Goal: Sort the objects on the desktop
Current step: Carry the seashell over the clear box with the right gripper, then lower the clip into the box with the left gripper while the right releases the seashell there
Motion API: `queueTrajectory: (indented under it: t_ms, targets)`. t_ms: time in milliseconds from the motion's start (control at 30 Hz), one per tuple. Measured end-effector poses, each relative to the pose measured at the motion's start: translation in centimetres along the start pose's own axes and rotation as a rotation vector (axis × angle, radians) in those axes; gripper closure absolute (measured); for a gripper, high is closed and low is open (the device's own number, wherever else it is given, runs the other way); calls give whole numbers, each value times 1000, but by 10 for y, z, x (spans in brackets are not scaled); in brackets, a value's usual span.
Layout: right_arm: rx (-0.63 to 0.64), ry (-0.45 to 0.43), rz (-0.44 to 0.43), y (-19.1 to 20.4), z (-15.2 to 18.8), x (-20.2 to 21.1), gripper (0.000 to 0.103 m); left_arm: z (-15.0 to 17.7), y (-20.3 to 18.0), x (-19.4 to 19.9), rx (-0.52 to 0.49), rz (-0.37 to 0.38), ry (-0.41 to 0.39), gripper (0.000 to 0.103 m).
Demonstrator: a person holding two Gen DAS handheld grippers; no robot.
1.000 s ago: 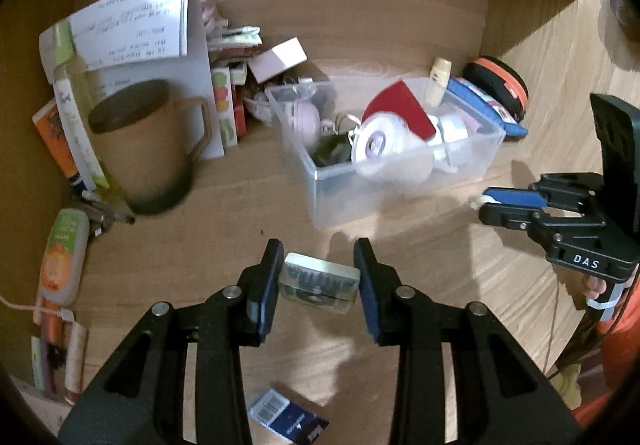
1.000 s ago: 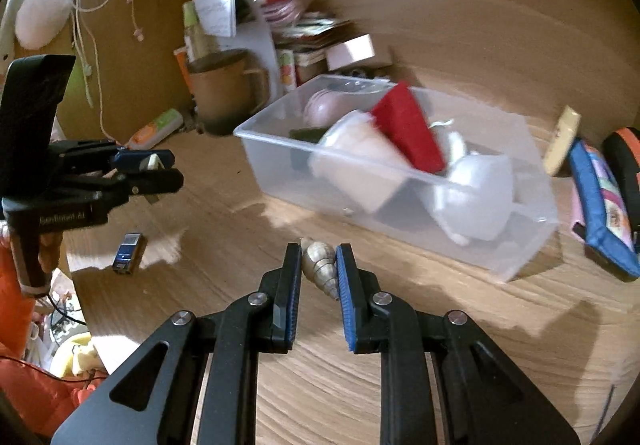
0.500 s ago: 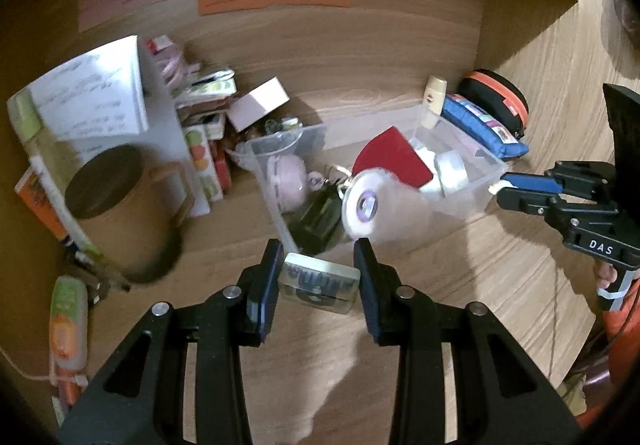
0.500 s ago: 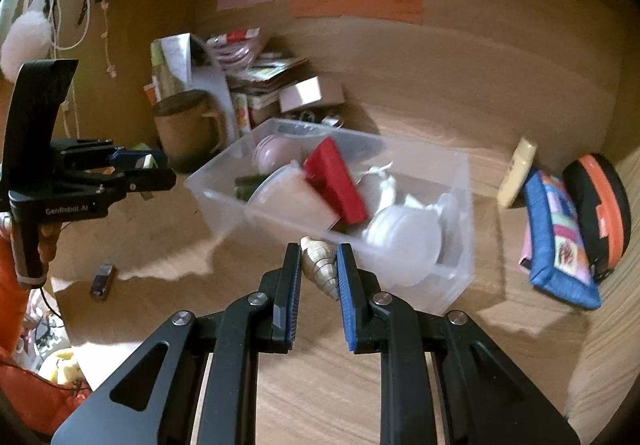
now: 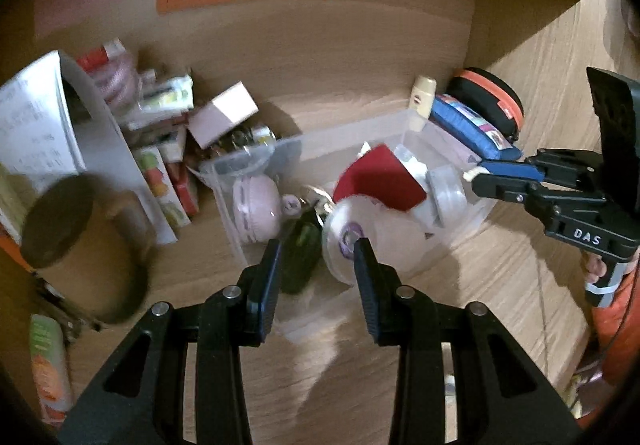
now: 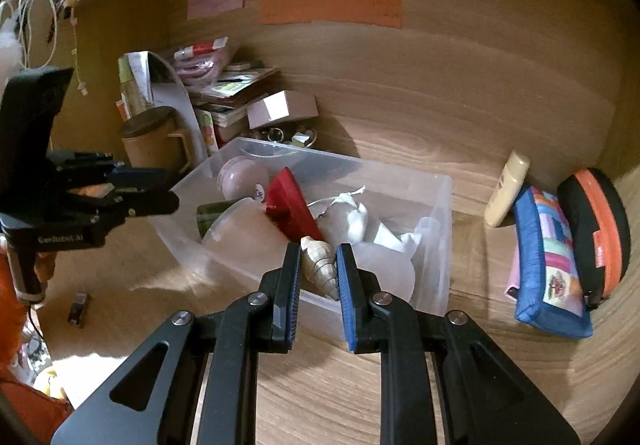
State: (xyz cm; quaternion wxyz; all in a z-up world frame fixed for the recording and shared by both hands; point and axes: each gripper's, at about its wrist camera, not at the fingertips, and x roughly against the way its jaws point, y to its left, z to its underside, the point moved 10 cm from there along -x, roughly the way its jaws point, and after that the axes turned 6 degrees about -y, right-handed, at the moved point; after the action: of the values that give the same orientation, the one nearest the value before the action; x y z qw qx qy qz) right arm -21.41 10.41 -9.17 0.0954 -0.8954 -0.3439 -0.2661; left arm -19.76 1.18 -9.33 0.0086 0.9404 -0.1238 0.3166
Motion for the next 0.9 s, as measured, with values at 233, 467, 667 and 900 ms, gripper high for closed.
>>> queueTrajectory:
  t_ms: [233,467,667,900]
  targets:
    - [2,-2,0,-1,1,2,87,22,-32,8,-51,53,14,62]
    - [-19,7,-10,0,12,8,87,53,-89,11,-128,159,56,60]
    - [-25,12,-12,0,21,17,87,84,-125,14,-173,242,106,58]
    - [-25,18,-24,5,26,21,87,111,-144,6,-197,270,167,58]
